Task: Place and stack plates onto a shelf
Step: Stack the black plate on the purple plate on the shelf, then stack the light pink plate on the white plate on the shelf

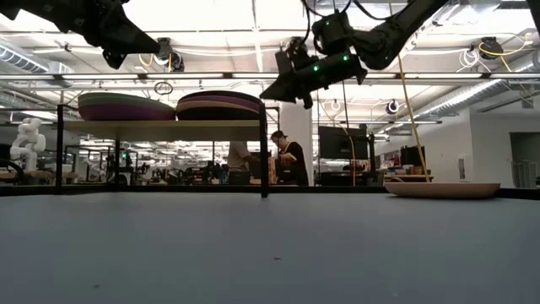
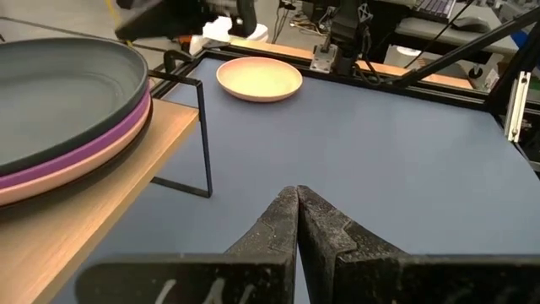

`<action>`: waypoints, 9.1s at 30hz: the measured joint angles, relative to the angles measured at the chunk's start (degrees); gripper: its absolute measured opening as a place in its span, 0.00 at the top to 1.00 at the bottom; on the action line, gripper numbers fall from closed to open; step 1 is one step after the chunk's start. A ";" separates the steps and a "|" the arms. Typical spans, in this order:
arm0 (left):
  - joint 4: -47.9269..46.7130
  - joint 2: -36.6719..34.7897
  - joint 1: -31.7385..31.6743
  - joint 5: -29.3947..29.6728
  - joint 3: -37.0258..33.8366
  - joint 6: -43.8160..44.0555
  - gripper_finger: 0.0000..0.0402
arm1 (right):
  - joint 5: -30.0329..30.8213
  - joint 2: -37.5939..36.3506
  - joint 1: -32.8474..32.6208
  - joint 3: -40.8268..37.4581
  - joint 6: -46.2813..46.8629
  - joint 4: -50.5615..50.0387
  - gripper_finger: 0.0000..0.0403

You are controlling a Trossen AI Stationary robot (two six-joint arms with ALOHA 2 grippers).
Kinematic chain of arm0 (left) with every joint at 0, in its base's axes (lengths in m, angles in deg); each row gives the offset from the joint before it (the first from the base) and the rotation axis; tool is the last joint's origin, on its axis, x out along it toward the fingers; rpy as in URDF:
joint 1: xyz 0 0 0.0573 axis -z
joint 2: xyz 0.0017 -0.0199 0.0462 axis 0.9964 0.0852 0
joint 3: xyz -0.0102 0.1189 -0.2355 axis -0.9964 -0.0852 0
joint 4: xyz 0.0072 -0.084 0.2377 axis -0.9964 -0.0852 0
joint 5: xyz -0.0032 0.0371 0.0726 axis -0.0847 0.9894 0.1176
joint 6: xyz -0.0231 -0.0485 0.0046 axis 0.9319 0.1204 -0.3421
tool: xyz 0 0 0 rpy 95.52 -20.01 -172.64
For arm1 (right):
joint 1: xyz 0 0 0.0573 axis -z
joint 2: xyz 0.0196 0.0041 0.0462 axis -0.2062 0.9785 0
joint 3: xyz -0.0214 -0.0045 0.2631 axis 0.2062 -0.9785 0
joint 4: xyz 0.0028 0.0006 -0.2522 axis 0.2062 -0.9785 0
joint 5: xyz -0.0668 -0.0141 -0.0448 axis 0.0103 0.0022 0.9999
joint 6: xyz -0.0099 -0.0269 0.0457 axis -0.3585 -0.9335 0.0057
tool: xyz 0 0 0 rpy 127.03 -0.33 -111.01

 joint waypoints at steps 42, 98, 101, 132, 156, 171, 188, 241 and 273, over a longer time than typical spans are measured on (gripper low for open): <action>-0.94 0.00 0.00 0.06 -0.02 1.77 0.98 | 21.08 -34.55 -21.88 -18.60 27.61 -70.76 0.80; -0.24 0.02 0.00 1.64 -0.02 0.01 0.98 | 24.23 -22.31 -14.60 -33.05 26.67 -63.22 0.68; -0.24 0.02 -0.01 1.64 -0.02 -0.01 0.98 | 23.63 -22.28 -14.36 -33.07 26.31 -62.36 0.77; -0.28 0.04 -0.01 1.66 -0.02 -0.72 0.98 | 22.55 -22.11 -14.03 -27.40 16.65 -61.64 0.97; 3.87 5.27 -0.07 6.45 -0.02 -2.46 0.98 | 21.84 -31.64 -19.24 -27.12 8.74 -53.85 0.97; 4.15 5.27 0.00 6.42 -0.02 -2.63 0.79 | 19.79 -40.86 -25.88 -27.10 6.42 -50.00 0.99; 7.32 5.27 0.42 6.01 -0.02 -14.22 0.79 | 10.25 -40.93 -34.67 -27.10 -4.76 -37.63 1.00; 38.01 41.08 10.95 -6.49 2.92 -30.35 0.47 | -13.81 -28.49 -35.06 -27.08 -12.11 -19.15 0.99; 34.27 47.21 10.80 -7.00 7.55 -39.23 0.66 | -16.81 -28.49 -35.08 -27.08 -12.07 -18.32 0.99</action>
